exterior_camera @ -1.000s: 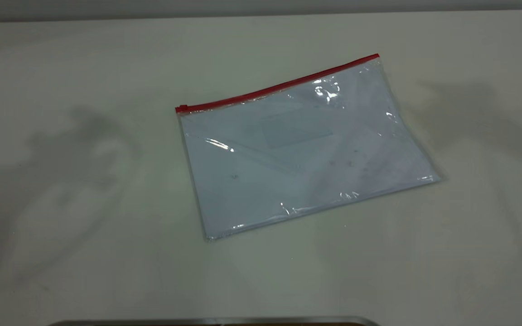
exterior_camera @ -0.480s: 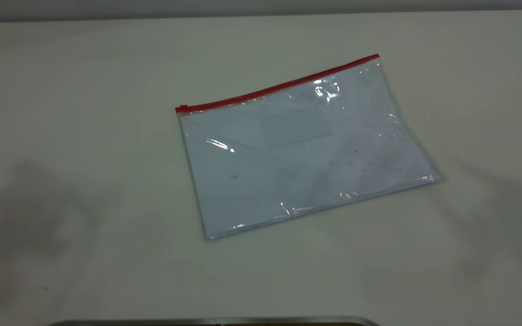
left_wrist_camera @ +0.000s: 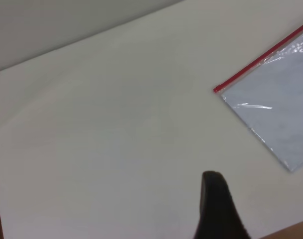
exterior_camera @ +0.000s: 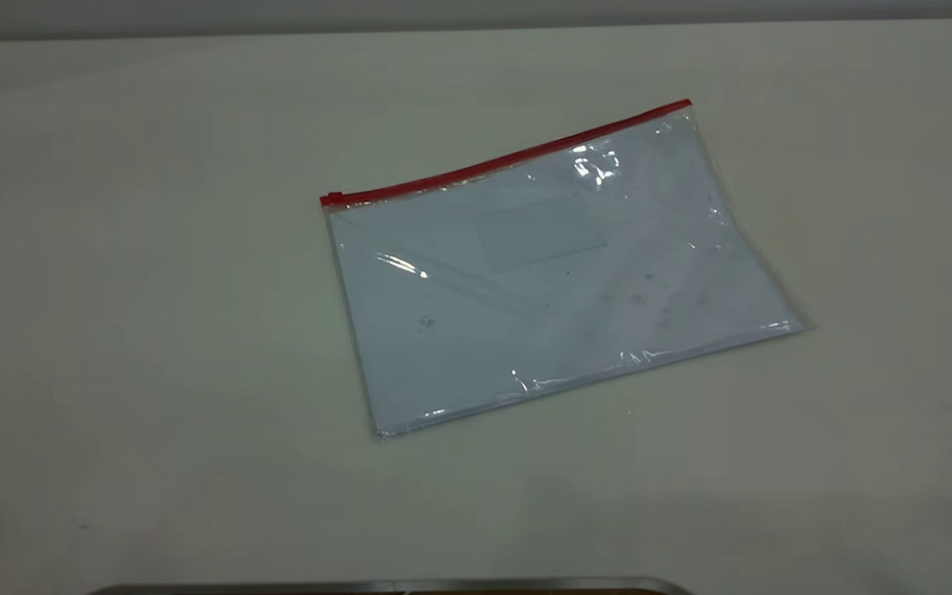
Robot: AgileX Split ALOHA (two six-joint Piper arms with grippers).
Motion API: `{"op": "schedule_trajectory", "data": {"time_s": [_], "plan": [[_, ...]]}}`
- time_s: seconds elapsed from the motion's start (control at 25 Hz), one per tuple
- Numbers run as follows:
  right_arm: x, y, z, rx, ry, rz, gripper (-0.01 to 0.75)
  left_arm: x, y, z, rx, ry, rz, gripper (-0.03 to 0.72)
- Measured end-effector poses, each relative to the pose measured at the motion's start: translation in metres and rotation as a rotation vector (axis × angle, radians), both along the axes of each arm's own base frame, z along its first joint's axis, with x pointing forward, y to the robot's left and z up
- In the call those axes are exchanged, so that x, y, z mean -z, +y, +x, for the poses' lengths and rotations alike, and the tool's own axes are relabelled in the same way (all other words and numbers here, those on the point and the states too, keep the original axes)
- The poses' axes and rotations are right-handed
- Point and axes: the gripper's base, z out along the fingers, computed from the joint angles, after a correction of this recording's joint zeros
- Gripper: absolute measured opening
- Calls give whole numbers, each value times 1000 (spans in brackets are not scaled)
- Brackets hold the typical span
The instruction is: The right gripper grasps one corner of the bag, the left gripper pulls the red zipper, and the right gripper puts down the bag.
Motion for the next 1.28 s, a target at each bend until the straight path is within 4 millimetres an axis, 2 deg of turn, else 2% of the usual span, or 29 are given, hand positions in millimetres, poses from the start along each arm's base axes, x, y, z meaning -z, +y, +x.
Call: {"op": "schedule_trajectory", "data": {"time_s": [0.08,0.24,0.44,0.68,0.92,1.04,1.28], "plan": [[20,1,-12,5,28,10,581,6,3,-25,-14,-42,-22,518],[57,3,-41,13,47,26,579,28,8,-61,-50,-78,-69,518],[108,4,-61,16,86,25,579,70,11,-81,-69,-50,-81,518],[165,-2,-72,73,138,-34,579,118,12,-85,-76,38,-65,518],[197,-14,-73,213,123,-72,579,158,11,-78,-80,167,-41,518],[208,-16,-74,245,127,-80,579,171,11,-77,-83,211,-35,518],[227,-19,-73,275,136,-83,579,172,11,-76,-83,210,-35,518]]}}
